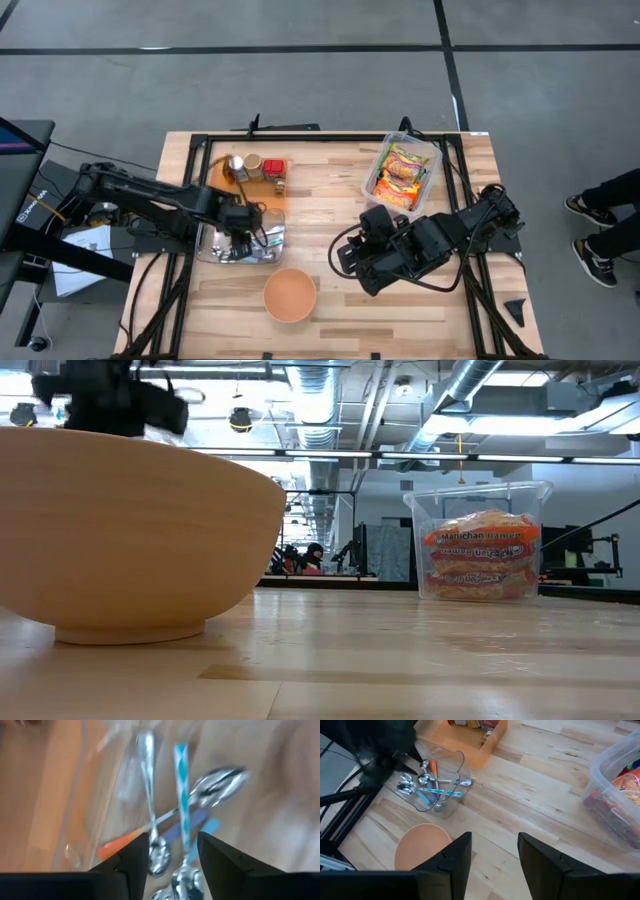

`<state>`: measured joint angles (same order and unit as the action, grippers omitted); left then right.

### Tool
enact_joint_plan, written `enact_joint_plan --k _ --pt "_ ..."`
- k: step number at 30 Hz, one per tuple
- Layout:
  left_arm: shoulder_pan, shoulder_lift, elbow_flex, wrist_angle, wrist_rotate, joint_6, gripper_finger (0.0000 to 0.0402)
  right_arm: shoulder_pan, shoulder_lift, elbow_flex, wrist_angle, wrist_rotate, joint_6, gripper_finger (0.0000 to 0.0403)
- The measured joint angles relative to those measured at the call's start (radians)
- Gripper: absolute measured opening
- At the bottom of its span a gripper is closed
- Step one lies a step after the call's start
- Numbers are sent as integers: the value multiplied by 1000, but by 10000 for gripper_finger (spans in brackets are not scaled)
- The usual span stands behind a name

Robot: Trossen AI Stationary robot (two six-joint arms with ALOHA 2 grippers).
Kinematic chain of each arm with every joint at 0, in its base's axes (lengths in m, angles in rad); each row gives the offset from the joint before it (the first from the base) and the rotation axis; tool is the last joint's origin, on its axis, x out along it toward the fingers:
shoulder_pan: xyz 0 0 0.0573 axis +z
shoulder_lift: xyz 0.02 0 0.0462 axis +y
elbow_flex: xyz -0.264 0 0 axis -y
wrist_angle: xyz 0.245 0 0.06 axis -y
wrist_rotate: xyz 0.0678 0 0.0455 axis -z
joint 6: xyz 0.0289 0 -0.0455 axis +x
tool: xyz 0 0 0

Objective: Pick & Place Food Item
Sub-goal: Return to Home Position

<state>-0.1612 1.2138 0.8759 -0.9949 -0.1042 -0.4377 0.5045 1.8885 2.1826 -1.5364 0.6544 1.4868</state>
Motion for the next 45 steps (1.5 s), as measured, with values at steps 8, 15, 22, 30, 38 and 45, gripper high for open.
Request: enact_joint_plan --k 8,15,22,30,38,45 --pt "-1 -235 61 166 5 -1 158 0 0 0 -34 -26 -21 156" --pt "-30 -449 12 562 5 161 88 7 0 0 -35 -53 -47 154" --pt "30 -596 -242 892 5 179 9 10 0 0 -34 -30 -23 132" --pt "181 -611 -498 1131 96 97 1 33 0 0 26 -25 -143 117" --pt "310 -714 -538 1146 284 235 1 45 24 -1 21 -66 -355 64" --pt "356 -922 -655 1140 365 246 1 54 62 1 174 3 -400 8"
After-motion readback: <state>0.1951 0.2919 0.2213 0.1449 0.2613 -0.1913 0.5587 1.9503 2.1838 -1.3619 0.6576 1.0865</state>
